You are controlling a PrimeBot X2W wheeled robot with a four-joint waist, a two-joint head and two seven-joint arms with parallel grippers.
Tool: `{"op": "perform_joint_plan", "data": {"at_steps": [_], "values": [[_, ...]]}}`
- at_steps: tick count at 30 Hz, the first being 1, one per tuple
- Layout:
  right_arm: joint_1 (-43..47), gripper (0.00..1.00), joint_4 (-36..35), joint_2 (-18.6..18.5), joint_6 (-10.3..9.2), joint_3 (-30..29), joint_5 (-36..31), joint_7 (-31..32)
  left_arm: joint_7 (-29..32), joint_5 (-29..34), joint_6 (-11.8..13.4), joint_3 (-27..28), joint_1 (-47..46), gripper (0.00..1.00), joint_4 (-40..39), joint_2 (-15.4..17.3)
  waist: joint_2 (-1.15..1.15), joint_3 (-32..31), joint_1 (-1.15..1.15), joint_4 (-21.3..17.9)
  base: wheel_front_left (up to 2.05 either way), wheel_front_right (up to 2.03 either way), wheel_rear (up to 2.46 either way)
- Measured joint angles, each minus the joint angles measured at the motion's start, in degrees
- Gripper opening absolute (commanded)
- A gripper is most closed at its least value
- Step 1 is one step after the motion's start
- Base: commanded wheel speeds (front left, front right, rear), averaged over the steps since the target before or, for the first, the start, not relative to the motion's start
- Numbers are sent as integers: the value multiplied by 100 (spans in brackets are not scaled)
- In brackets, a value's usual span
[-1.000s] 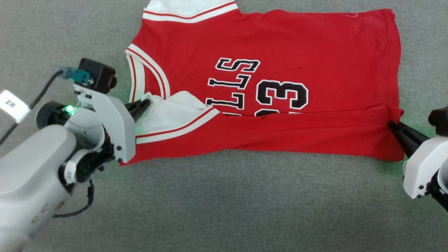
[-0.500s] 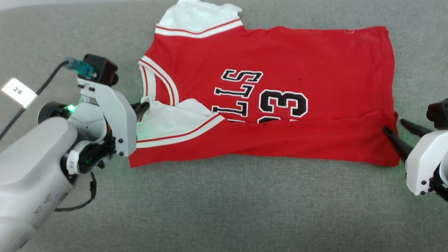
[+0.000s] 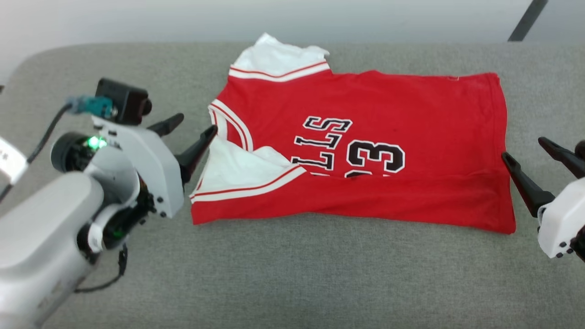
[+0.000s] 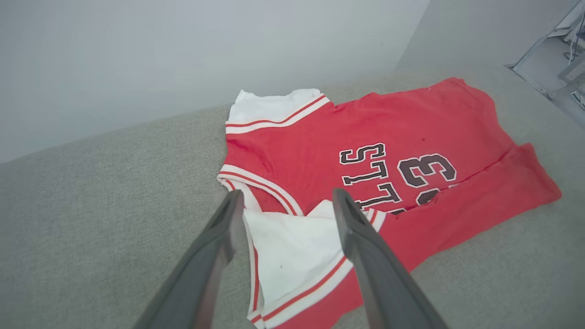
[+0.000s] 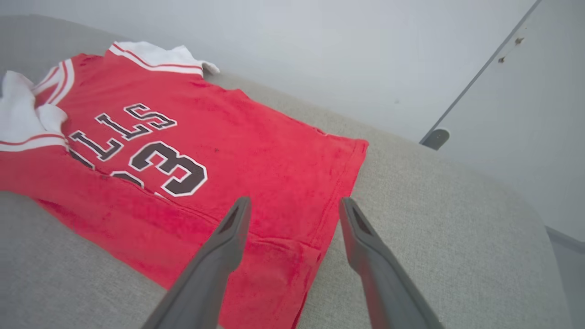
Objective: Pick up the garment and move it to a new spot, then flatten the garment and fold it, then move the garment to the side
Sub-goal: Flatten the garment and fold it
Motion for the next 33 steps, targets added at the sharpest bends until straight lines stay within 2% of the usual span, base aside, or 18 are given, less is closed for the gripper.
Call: {"op": "perform_joint_plan", "data": {"at_steps": [5, 13, 18, 23, 33], "values": [[322, 100, -331, 87, 0, -207, -264, -544, -308, -47, 277, 86, 363, 100, -464, 136, 0, -188, 0, 65, 0, 0, 0], [918, 100, -848, 649, 0, -730, -793, -1246, -225, -247, 700, 169, 657, 100, -1003, 368, 0, -306, 0, 47, 0, 0, 0], [1148, 100, -1100, 1015, 0, -928, -940, -1374, 188, -550, 818, 250, 574, 100, -1018, 458, 0, -260, 0, -115, 0, 0, 0], [1282, 100, -1233, 1301, 0, -1068, -993, -1415, 879, -890, 936, 243, 408, 100, -756, 539, 0, -165, 0, -336, 0, 0, 0], [1424, 100, -1338, 1645, 0, -1306, -1018, -1483, 2020, -1573, 1081, 148, 322, 100, 38, 568, 0, 233, 0, -719, 0, 0, 0]]}}
